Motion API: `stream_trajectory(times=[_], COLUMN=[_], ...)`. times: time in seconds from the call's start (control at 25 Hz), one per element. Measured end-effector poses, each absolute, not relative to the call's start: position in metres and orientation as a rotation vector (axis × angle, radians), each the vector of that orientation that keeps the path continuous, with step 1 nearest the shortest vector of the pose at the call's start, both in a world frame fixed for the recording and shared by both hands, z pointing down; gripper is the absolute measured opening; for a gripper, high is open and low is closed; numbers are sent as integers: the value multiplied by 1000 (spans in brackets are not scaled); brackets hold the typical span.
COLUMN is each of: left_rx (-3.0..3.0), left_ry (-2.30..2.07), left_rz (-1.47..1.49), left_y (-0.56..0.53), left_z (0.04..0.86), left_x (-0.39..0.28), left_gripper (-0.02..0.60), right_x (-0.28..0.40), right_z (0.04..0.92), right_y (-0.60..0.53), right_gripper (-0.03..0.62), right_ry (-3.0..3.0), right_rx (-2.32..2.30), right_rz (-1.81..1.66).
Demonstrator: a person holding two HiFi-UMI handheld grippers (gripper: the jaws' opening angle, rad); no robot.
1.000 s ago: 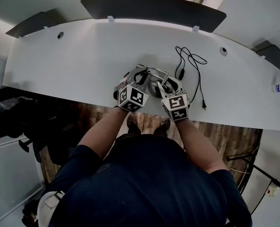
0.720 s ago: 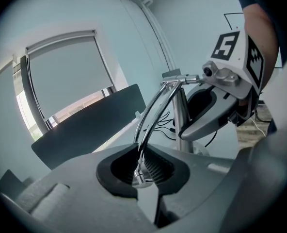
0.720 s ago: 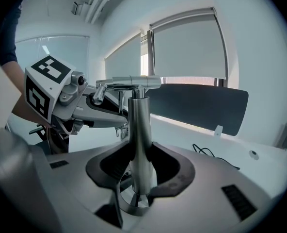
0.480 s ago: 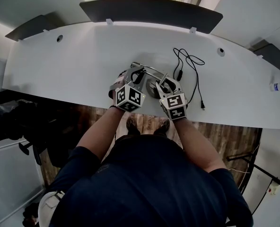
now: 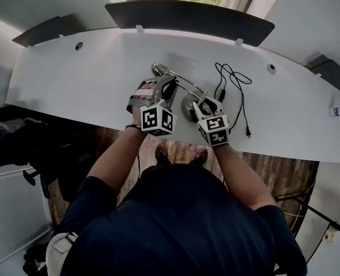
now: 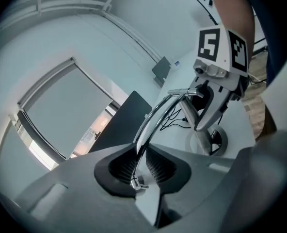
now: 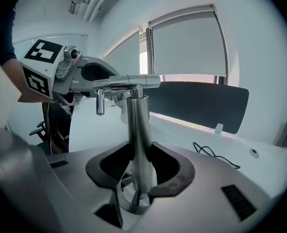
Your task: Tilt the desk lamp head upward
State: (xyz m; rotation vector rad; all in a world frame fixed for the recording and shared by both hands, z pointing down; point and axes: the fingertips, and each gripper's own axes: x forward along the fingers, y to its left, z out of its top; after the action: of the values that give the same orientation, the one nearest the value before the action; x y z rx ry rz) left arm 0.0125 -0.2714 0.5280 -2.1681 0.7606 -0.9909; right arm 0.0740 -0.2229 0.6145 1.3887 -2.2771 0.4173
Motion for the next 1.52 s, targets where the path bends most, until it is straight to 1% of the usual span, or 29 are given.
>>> stream_trajectory(times=[0.92, 1.52], left_rx=[-1818, -1758], left_ry=[595, 574], left_rz=[-1030, -1017], left_y=[-252, -237], left_z=[471, 447], left_x=[25, 39], left_gripper=[83, 110], right_x=[72, 72], right_z=[617, 617], right_y=[-221, -223], right_gripper=[146, 146], right_ry=[-2245, -2238], right_rx=[1359, 1361], right_rz=[426, 408])
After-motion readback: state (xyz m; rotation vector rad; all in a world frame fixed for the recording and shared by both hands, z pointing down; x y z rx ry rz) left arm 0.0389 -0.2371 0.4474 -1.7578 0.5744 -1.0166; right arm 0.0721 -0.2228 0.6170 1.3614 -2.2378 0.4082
